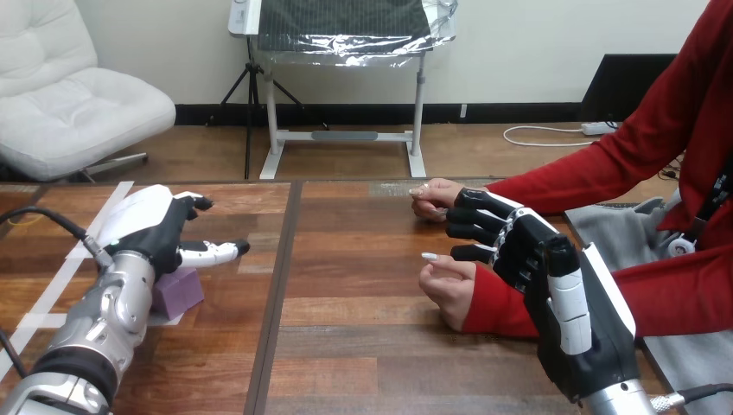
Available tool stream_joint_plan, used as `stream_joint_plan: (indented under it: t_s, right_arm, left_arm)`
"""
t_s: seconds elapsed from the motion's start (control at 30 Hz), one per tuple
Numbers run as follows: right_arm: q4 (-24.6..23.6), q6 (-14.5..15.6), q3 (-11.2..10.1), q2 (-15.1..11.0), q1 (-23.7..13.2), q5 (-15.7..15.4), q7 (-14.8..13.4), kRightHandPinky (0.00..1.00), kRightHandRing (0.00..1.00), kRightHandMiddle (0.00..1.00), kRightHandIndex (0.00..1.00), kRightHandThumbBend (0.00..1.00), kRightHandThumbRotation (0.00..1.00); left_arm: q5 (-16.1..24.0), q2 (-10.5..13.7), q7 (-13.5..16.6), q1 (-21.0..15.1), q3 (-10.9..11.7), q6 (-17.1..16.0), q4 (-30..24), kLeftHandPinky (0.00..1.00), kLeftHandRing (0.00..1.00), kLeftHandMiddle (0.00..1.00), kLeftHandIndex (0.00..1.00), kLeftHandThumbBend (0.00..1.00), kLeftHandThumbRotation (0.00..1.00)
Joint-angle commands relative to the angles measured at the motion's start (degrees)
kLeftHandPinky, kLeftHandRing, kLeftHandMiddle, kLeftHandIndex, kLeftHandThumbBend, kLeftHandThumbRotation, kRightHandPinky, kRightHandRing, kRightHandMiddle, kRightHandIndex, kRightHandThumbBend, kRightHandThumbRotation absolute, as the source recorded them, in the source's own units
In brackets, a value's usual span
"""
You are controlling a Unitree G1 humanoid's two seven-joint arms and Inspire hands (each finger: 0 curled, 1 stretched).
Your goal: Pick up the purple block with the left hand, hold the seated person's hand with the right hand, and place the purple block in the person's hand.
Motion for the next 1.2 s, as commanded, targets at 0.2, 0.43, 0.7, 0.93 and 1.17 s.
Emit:
stream_joint_plan:
  t_s: [0.2, 0.43, 0.7, 0.93, 1.17]
  right_arm:
    - [-2.9, -0.3, -0.4, -0.3, -3.6, 0.8, 0.1, 0.7, 0.77, 0.77, 0.77, 0.85, 1.0]
    - [-3.1, -0.1, -0.4, -0.4, -3.5, 0.8, 0.2, 0.69, 0.76, 0.76, 0.77, 0.85, 1.0]
    - [-3.4, 0.2, -0.4, -0.4, -3.4, 1.0, 0.3, 0.69, 0.77, 0.77, 0.77, 0.85, 1.0]
    - [-3.5, 0.3, -0.4, -0.4, -3.3, 1.1, 0.4, 0.7, 0.77, 0.76, 0.77, 0.85, 1.0]
    - [-3.8, 0.3, -0.4, -0.5, -3.2, 1.0, 0.4, 0.7, 0.77, 0.76, 0.77, 0.85, 1.0]
  left_arm:
    - [1.7, 1.0, 1.6, -2.4, -1.8, 1.6, 0.6, 0.85, 0.83, 0.84, 0.83, 0.75, 0.51]
    - [2.6, 1.0, 2.5, -2.5, -2.7, 2.7, 1.0, 0.85, 0.83, 0.84, 0.83, 0.75, 0.49]
    - [3.2, 1.1, 2.3, -2.7, -3.4, 4.0, 1.5, 0.86, 0.84, 0.84, 0.83, 0.75, 0.47]
    - [3.5, 1.3, 2.1, -2.7, -4.2, 4.7, 1.6, 0.86, 0.84, 0.85, 0.84, 0.75, 0.47]
    - [3.7, 1.2, 1.6, -2.8, -4.5, 5.5, 1.8, 0.87, 0.85, 0.85, 0.84, 0.74, 0.46]
